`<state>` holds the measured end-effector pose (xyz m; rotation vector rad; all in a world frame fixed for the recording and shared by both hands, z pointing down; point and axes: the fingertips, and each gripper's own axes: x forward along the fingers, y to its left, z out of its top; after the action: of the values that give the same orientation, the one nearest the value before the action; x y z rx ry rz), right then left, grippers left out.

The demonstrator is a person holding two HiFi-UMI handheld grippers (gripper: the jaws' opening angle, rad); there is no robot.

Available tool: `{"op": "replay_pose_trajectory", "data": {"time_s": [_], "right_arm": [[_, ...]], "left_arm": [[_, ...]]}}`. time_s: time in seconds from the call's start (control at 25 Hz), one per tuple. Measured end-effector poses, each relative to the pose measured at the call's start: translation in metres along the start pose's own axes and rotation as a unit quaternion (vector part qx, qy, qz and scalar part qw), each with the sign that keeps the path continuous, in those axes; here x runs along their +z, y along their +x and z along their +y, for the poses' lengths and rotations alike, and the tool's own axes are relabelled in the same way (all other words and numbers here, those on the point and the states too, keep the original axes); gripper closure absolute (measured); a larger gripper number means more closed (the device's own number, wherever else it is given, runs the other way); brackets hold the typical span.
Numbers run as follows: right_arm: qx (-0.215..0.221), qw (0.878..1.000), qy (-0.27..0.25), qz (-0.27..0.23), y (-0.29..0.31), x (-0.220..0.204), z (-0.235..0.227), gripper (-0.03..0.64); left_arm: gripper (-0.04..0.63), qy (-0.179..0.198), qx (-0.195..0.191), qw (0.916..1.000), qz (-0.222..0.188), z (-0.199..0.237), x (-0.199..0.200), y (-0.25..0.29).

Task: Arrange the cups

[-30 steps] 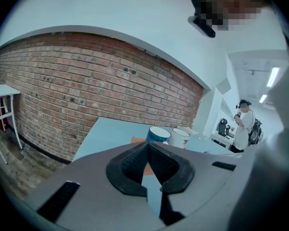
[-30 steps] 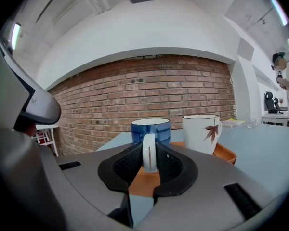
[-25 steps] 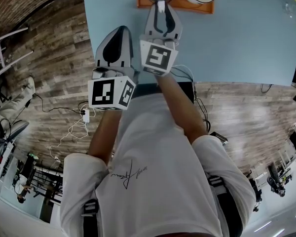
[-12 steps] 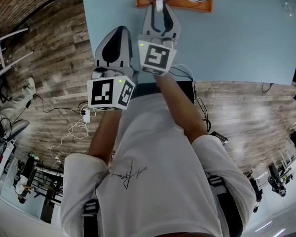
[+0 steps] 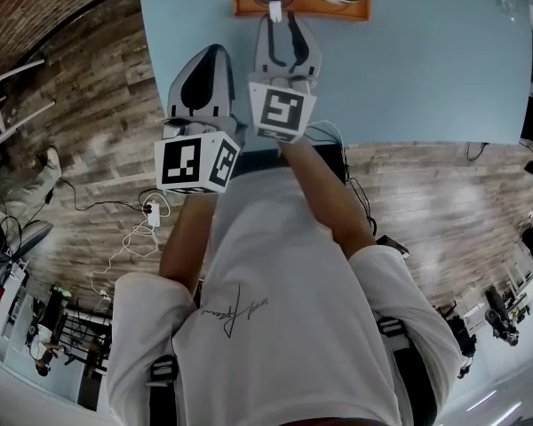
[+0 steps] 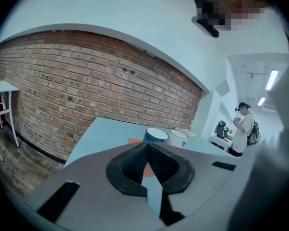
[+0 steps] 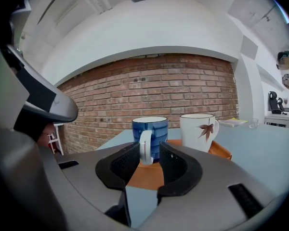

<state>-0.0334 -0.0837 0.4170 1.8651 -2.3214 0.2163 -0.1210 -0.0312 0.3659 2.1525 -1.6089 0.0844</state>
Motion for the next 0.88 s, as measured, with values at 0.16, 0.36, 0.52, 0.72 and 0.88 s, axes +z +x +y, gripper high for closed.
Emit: {"op": "replay_pose_trajectory", "data": {"time_s": [0.16,0.36,0.52,0.72,0.88], "right_arm": [[0.012,1.000,-0.004,0.002,-0.007,0.002,0.001,0.512],[0.057,0.997,-0.046,0.003,-0.019,0.012,0.013,0.513],[0.100,0.992,-0.075,-0.002,-0.028,0.020,0.026,0.514],[0.151,0.984,-0.093,-0.004,-0.034,0.037,0.031,0.522],[0.178,0.979,-0.100,-0.007,-0.037,0.048,0.029,0.536]], "left_arm": [[0.588,-0.001,-0.005,1.0000,-0.006,-0.002,0.003,0.005],[0.588,-0.002,-0.011,0.9998,-0.014,-0.005,0.008,0.008],[0.588,-0.003,-0.018,0.9997,-0.015,-0.007,0.009,0.010],[0.588,-0.005,-0.031,0.9994,-0.017,-0.012,0.013,0.016],[0.588,-0.004,-0.034,0.9992,-0.022,-0.015,0.018,0.016]]}}
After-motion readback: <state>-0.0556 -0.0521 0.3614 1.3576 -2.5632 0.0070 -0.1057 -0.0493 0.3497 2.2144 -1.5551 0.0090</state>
